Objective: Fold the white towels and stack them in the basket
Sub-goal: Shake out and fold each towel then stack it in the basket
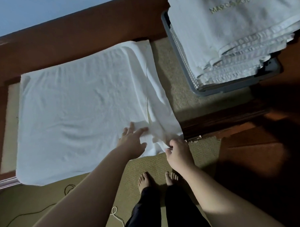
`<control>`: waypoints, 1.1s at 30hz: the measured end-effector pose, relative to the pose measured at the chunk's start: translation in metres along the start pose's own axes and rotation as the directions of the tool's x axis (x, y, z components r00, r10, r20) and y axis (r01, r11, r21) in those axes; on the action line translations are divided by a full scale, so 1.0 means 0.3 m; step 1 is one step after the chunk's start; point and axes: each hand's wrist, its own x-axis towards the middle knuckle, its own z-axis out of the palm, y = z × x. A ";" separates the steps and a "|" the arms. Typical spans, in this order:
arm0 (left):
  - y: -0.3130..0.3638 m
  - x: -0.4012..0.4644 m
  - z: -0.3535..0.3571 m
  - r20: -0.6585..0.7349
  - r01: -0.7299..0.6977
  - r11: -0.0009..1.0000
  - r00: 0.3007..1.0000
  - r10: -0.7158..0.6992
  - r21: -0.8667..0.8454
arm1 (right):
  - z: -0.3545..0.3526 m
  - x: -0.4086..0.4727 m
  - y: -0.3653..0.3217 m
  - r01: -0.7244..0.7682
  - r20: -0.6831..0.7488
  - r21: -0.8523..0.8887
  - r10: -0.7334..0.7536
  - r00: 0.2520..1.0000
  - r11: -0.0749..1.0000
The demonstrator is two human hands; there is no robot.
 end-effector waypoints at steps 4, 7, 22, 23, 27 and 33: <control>0.015 0.003 -0.017 0.001 0.011 1.000 1.000 -0.011 -0.017 | -0.068 -0.007 0.089 -0.196 0.093 0.184 0.181 0.979 0.963; 0.010 -0.005 -0.021 0.010 0.003 1.000 1.000 -0.003 -0.011 | -0.092 -0.034 0.165 -0.338 0.114 0.264 0.319 0.941 0.903; -0.221 0.157 -0.250 -0.276 0.141 0.990 0.951 -0.143 -0.027 | -0.242 0.461 -0.497 0.107 -0.133 -0.031 -0.110 0.985 0.994; -0.275 0.199 -0.280 -0.284 0.170 0.985 0.943 -0.173 -0.037 | -0.245 0.527 -0.539 0.098 -0.136 -0.060 -0.105 0.985 0.993; -0.475 0.344 -0.367 -0.251 0.211 0.977 0.945 -0.211 -0.028 | -0.263 0.791 -0.655 -0.019 -0.196 -0.073 0.004 0.981 0.997; -0.506 0.393 -0.324 -0.252 0.193 0.981 0.949 -0.188 -0.005 | -0.300 1.058 -0.732 -0.128 -0.231 -0.075 0.108 0.967 0.989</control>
